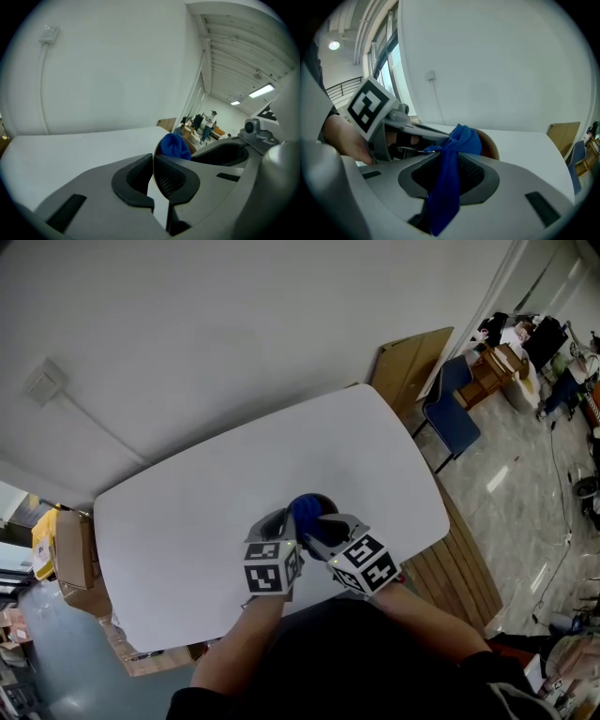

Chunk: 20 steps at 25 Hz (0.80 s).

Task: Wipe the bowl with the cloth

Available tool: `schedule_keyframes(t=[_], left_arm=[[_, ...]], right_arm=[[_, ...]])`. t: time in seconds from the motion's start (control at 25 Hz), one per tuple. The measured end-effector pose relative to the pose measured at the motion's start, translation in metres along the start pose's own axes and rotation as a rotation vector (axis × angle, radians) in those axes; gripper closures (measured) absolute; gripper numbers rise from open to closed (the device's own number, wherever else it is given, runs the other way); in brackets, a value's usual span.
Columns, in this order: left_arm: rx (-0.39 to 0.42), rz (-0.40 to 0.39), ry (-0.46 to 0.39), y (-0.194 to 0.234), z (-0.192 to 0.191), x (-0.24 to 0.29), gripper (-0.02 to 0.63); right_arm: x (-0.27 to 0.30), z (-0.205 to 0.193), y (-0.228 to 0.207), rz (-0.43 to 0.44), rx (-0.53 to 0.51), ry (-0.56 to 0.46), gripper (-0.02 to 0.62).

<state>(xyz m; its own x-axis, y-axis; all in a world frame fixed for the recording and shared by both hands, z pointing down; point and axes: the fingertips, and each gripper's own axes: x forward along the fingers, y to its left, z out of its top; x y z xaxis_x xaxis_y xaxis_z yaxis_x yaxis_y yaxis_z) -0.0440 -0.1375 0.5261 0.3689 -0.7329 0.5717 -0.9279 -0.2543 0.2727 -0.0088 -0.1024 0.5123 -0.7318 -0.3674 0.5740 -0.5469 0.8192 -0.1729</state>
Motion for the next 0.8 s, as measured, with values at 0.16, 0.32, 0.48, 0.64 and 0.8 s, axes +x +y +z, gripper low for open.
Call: schedule_keyframes(t=[0.16, 0.32, 0.48, 0.64, 0.8], left_arm=[[0.051, -0.003, -0.055, -0.013, 0.015, -0.007, 0.583], [0.046, -0.006, -0.069, -0.016, 0.018, -0.012, 0.583], [0.032, 0.008, -0.09, -0.003, 0.024, -0.016, 0.583], [0.029, 0.03, -0.087, 0.011, 0.023, -0.023, 0.583], [0.028, 0.034, -0.127, 0.017, 0.036, -0.031, 0.578]], right_arm=[[0.005, 0.0, 0.0, -0.013, 0.014, 0.03, 0.488], [0.008, 0.001, 0.003, 0.0, 0.011, 0.049, 0.505], [0.011, 0.004, 0.008, 0.01, -0.042, 0.069, 0.515], [0.011, 0.003, 0.006, -0.012, -0.116, 0.099, 0.521], [0.007, 0.018, -0.006, -0.084, -0.204, 0.099, 0.522]])
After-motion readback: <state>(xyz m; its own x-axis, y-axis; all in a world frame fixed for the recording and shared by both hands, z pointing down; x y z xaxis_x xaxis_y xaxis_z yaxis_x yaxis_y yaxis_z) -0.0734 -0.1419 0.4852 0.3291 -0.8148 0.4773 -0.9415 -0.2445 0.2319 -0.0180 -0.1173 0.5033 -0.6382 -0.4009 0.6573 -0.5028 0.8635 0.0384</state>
